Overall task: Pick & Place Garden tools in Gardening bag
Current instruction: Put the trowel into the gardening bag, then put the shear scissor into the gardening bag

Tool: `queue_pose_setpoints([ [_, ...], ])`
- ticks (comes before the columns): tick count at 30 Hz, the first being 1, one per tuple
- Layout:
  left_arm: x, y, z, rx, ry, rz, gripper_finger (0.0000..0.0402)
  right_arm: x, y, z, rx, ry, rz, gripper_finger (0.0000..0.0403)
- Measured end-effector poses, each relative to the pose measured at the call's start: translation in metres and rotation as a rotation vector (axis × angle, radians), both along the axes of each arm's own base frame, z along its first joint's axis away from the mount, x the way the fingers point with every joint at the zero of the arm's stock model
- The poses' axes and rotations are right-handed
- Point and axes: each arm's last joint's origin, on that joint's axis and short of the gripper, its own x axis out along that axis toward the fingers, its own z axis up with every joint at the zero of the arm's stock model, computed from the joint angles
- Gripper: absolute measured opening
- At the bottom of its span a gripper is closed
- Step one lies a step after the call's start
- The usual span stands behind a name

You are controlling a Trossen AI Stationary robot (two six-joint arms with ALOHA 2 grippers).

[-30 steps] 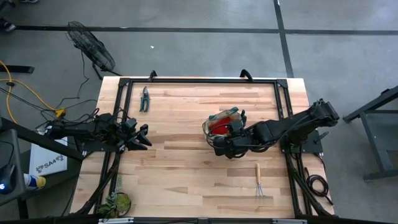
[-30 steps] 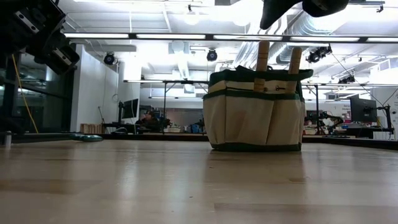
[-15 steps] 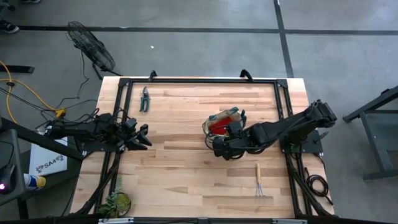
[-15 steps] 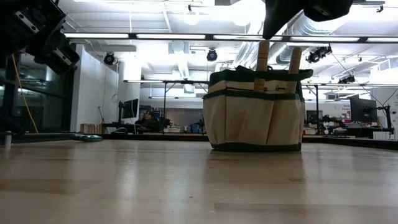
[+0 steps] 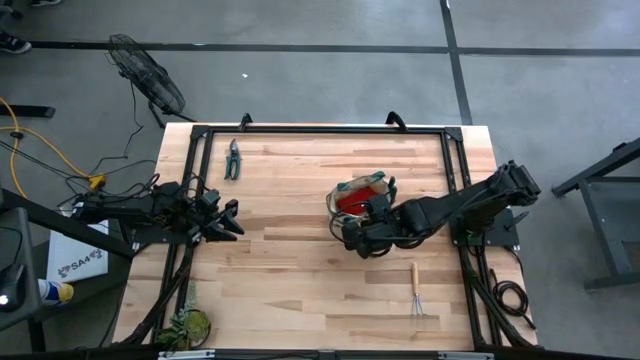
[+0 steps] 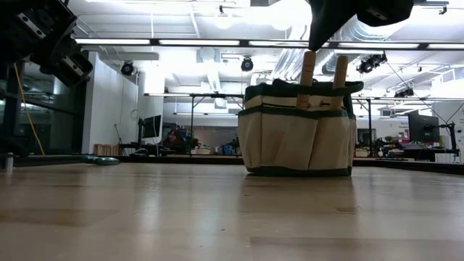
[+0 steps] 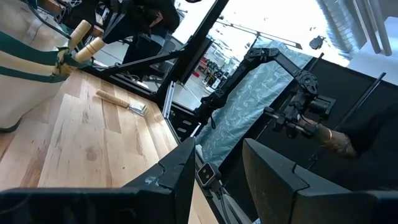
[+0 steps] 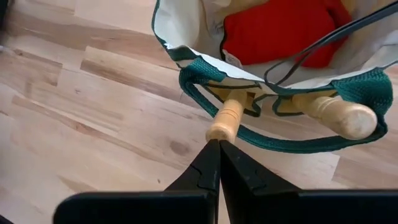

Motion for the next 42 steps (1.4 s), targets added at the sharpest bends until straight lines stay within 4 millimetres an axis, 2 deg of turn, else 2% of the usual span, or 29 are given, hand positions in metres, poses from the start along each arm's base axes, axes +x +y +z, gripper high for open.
queue_pose_setpoints([
  [7,0.000,0.000,0.000,0.000,0.000,0.000,0.0132,-0.011,-0.005,0.014,-0.031,-0.053,-0.043,0.0002],
  [15,0.000,0.000,0.000,0.000,0.000,-0.003,0.0132,-0.035,-0.012,0.016,-0.014,0.098,-0.145,0.0002],
  [42,0.000,0.000,0.001,0.000,-0.006,-0.001,0.0132,-0.034,-0.021,0.014,-0.044,0.137,-0.168,0.0002],
])
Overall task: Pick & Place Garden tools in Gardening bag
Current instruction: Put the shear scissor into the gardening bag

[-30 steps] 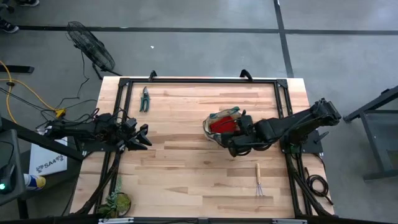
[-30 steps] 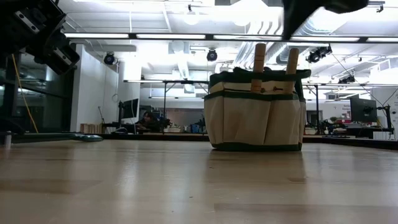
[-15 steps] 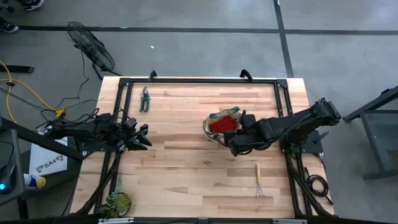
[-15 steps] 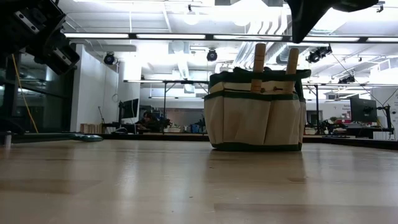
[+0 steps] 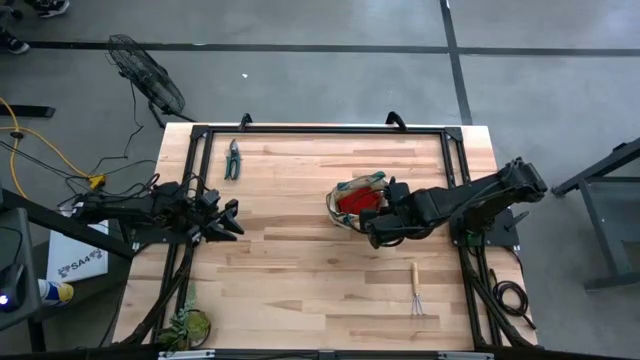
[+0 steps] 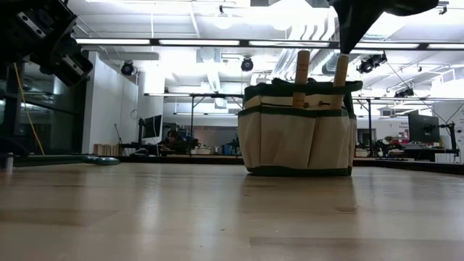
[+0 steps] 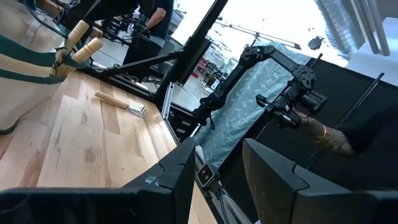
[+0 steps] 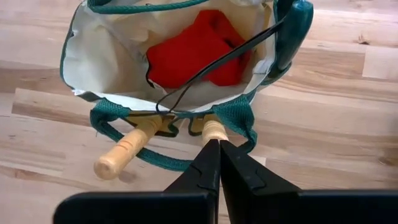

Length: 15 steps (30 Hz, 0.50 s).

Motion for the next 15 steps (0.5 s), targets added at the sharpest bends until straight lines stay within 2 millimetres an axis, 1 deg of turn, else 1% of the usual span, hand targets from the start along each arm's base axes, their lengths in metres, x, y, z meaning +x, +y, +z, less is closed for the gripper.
queue_pose_setpoints([
  [4,-0.001,0.000,0.003,-0.001,0.004,0.010,0.0132,0.000,-0.001,0.001,-0.047,-0.017,-0.010,0.0002],
  [7,-0.001,0.002,0.007,0.016,0.001,0.066,0.0132,-0.001,-0.003,0.004,-0.080,-0.052,-0.032,0.0002],
  [9,-0.002,0.003,0.015,0.028,-0.032,0.116,0.0132,-0.004,-0.005,0.009,-0.098,-0.079,-0.036,0.0002],
  [11,-0.003,0.005,0.019,0.026,-0.030,0.182,0.0132,-0.008,-0.007,0.014,-0.118,-0.106,-0.042,0.0002],
  [15,-0.005,0.009,0.021,0.017,0.068,0.340,0.0132,-0.018,-0.011,0.026,-0.182,-0.173,-0.054,0.0002],
])
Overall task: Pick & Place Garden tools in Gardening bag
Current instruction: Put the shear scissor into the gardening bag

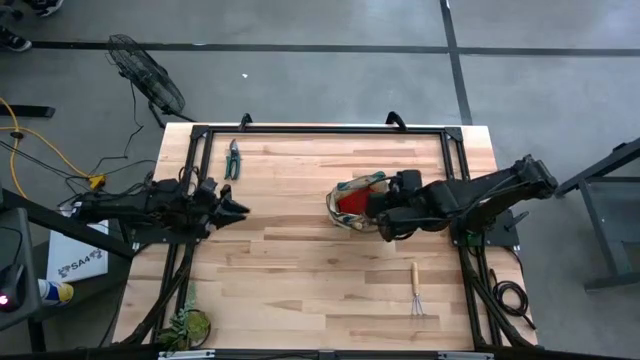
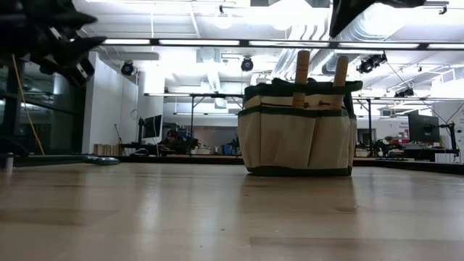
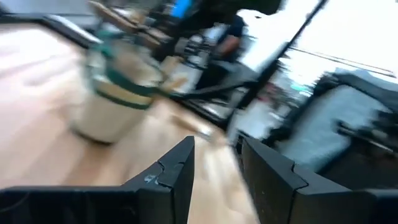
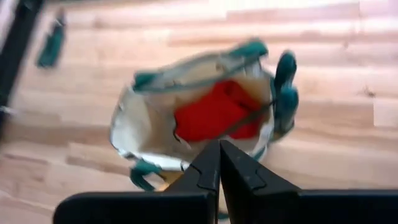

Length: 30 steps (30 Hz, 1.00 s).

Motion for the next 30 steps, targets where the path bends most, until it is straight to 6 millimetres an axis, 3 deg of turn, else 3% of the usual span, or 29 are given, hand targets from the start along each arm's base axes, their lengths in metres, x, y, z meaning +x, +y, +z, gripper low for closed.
queue_pose_setpoints([
  [9,-0.012,0.009,0.008,-0.090,0.185,0.309,0.0132,-0.023,-0.017,0.021,-0.082,-0.033,-0.011,0.0003],
  [16,-0.017,0.015,-0.007,-0.265,0.361,0.552,0.0132,-0.045,-0.037,0.030,-0.109,0.065,-0.022,0.0003],
  [30,0.015,0.018,-0.007,-0.348,0.447,0.767,0.0132,-0.070,-0.101,0.048,-0.169,0.242,0.100,0.0003],
])
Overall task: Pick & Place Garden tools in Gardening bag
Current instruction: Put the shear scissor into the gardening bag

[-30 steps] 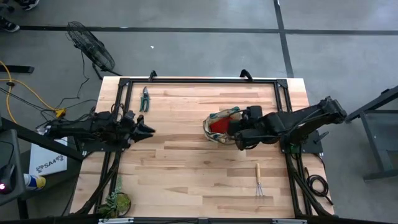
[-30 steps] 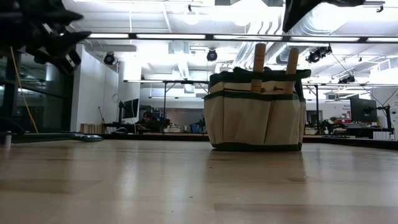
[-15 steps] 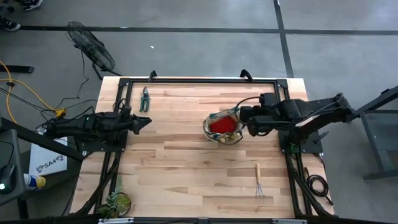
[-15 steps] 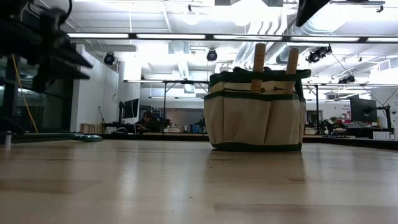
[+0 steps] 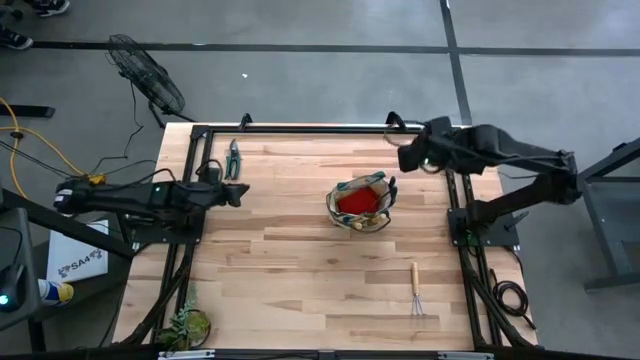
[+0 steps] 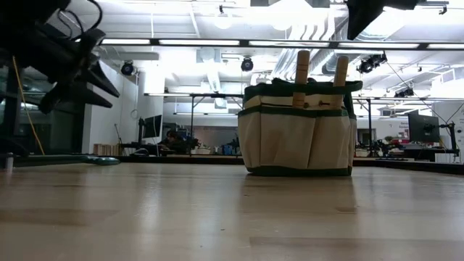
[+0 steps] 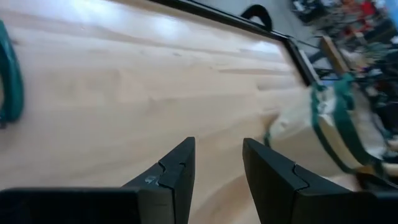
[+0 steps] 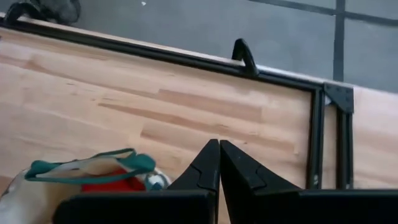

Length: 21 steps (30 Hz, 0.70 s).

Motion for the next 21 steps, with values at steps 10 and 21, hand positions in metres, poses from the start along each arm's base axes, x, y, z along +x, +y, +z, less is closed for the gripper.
queue_pose_setpoints([
  [10,0.037,0.013,0.027,-0.018,0.244,0.049,0.0132,-0.009,-0.040,0.014,-0.022,-0.025,0.137,0.0002],
  [21,0.054,0.065,0.025,-0.218,0.482,0.089,0.0132,-0.016,-0.075,0.018,0.013,-0.062,0.276,0.0002],
])
